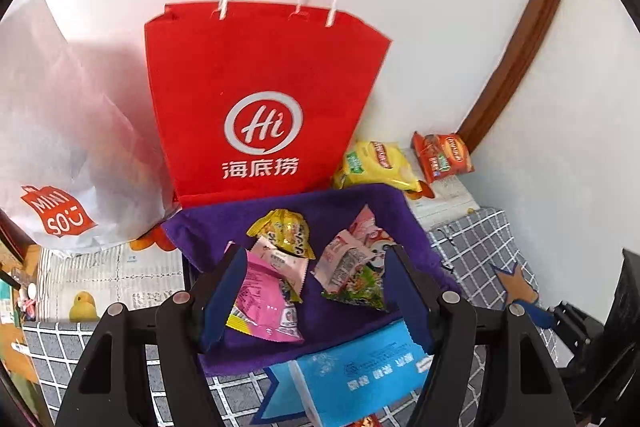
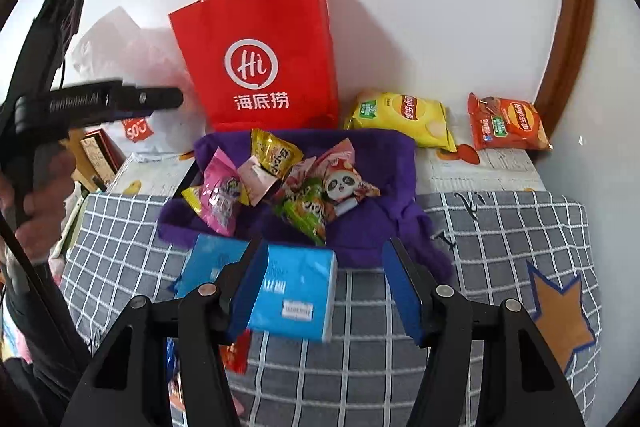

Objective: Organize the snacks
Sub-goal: 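Withdraw both tools from the cloth back toward the bedspread, then grasp the pink wrapper with the right tool while the left tool reaches toward the blue snack bag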

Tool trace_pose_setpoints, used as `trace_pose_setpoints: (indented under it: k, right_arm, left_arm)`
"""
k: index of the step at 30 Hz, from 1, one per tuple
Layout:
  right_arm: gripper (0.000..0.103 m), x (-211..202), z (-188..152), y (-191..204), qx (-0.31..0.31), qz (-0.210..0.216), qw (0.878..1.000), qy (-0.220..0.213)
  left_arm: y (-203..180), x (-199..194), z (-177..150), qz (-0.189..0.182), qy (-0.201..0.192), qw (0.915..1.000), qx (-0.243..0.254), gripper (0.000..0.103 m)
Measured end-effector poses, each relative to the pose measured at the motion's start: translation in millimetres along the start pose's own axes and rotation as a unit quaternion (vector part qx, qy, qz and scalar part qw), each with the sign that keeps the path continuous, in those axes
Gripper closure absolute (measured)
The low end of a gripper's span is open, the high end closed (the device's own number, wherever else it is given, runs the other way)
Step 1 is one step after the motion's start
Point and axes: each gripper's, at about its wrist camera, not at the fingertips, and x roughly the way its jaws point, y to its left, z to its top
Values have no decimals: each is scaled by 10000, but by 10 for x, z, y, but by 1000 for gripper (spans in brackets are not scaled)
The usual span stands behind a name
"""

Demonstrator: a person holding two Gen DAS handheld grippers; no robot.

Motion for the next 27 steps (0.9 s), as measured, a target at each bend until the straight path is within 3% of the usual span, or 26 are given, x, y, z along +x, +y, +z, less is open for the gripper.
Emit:
trace_pose_setpoints:
  k: [7, 14, 27]
  right_arm:
    - [44, -93, -241, 36, 50, 90, 9999, 28]
    - [48, -105, -414, 113, 176, 266, 9995, -43]
    - [49, -75, -867, 260, 289, 406, 9985, 240]
  left_arm:
    - [-121, -209, -157, -55, -18, 10000, 7, 34]
    - [-6, -333, -555, 167, 210, 9996, -69, 34]
    - [141, -422, -1152, 295, 505, 9980, -255, 34]
